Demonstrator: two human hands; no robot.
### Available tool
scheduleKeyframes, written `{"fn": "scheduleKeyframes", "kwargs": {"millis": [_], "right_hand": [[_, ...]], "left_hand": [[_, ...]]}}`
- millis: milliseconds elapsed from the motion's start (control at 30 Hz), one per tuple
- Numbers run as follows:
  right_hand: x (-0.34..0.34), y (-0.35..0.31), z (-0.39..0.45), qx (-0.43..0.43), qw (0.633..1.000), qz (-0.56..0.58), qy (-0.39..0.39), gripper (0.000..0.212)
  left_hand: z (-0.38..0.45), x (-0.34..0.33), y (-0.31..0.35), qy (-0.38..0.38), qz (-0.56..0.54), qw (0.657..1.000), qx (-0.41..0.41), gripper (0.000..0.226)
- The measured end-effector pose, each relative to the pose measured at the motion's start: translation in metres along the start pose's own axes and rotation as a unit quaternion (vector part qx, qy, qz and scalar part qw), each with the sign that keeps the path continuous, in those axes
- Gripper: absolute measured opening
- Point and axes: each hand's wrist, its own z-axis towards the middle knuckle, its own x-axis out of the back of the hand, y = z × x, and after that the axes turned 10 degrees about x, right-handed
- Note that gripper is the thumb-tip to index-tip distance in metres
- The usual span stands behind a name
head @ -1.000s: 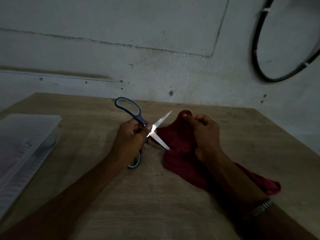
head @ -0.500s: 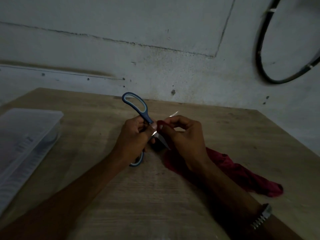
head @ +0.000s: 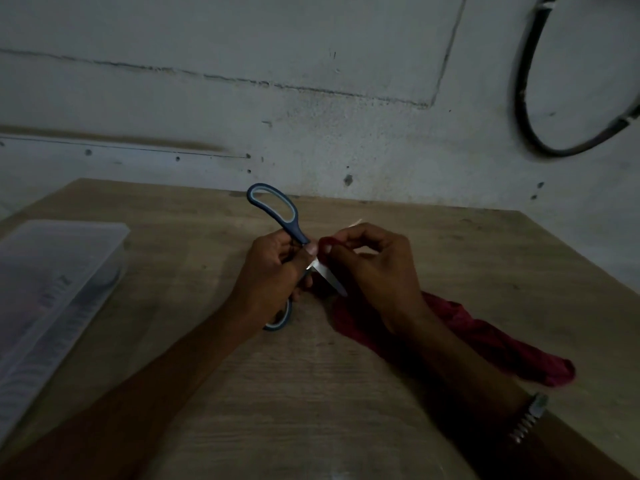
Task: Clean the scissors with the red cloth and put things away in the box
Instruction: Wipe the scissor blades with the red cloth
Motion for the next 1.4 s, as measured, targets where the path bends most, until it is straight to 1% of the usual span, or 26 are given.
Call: {"fn": "scheduleKeyframes", "kwargs": {"millis": [67,167,200,267,333,433,500,567,633,767,867,967,1000,1100,1167,1267,1367,1400], "right_hand": [[0.005,0.004,0.007,-0.022,0.999,0.019,0.026,0.005],[0.020,0.010,0.017,-0.071,0.987,0.087,0.114,0.009],[0.023,0.010,0.018,-0.079,0.981,0.110,0.139,0.009],[0.025,0.009,0.017,-0.078,0.976,0.127,0.162,0.009],[0.022,0.007,0.014,-0.066,0.980,0.107,0.156,0.009],[0.011,0.002,0.005,-0.033,0.994,0.053,0.089,0.005],[0.004,-0.002,-0.001,0.006,0.999,0.019,0.045,0.006],[0.001,-0.003,-0.002,0.029,0.999,-0.006,0.027,0.007],[0.006,0.001,0.003,0.009,0.999,-0.004,0.045,0.007],[0.023,0.008,0.018,-0.045,0.989,0.052,0.129,0.009],[0.032,0.009,0.019,-0.051,0.985,0.044,0.159,0.010],[0.035,0.010,0.021,-0.072,0.973,0.075,0.208,0.009],[0.034,0.010,0.020,-0.066,0.974,0.063,0.206,0.008],[0.023,0.005,0.014,-0.013,0.988,-0.022,0.151,0.004],[0.017,-0.001,0.012,0.003,0.990,-0.031,0.138,0.005],[0.013,-0.005,0.008,0.000,0.992,-0.031,0.124,0.005],[0.004,-0.012,-0.005,0.023,0.997,-0.058,0.055,0.008],[0.002,-0.014,-0.007,0.030,0.996,-0.068,0.042,0.009]], "left_hand": [[0.000,0.000,0.000,-0.004,-0.009,1.000,0.000,0.008],[0.000,0.001,0.001,-0.022,-0.003,1.000,0.000,0.007],[-0.001,0.000,0.001,-0.025,0.000,1.000,0.000,0.008],[-0.001,-0.001,0.001,-0.023,0.005,1.000,-0.003,0.009],[-0.001,-0.001,0.000,-0.016,0.014,1.000,-0.008,0.009],[-0.001,0.000,-0.001,-0.010,0.007,1.000,-0.011,0.008],[-0.001,0.001,-0.001,-0.006,-0.001,1.000,-0.012,0.007],[-0.001,0.001,-0.002,-0.007,-0.001,1.000,-0.012,0.007],[-0.001,0.001,-0.002,-0.011,0.003,1.000,-0.013,0.008],[-0.001,0.001,0.000,-0.012,0.006,1.000,-0.003,0.006],[-0.001,0.000,0.000,-0.014,0.010,1.000,0.003,0.011],[0.000,0.000,-0.001,-0.005,-0.001,1.000,0.015,0.013],[0.000,0.001,-0.001,-0.005,-0.006,1.000,0.017,0.013],[-0.002,0.001,0.001,-0.013,-0.010,1.000,0.012,0.011],[-0.003,0.001,0.002,-0.013,-0.016,1.000,0.007,0.011],[-0.004,0.001,0.002,-0.010,-0.016,1.000,0.001,0.012],[-0.004,0.002,0.002,-0.007,-0.018,1.000,-0.005,0.009],[-0.004,0.002,0.002,-0.006,-0.019,1.000,-0.006,0.008]]}}
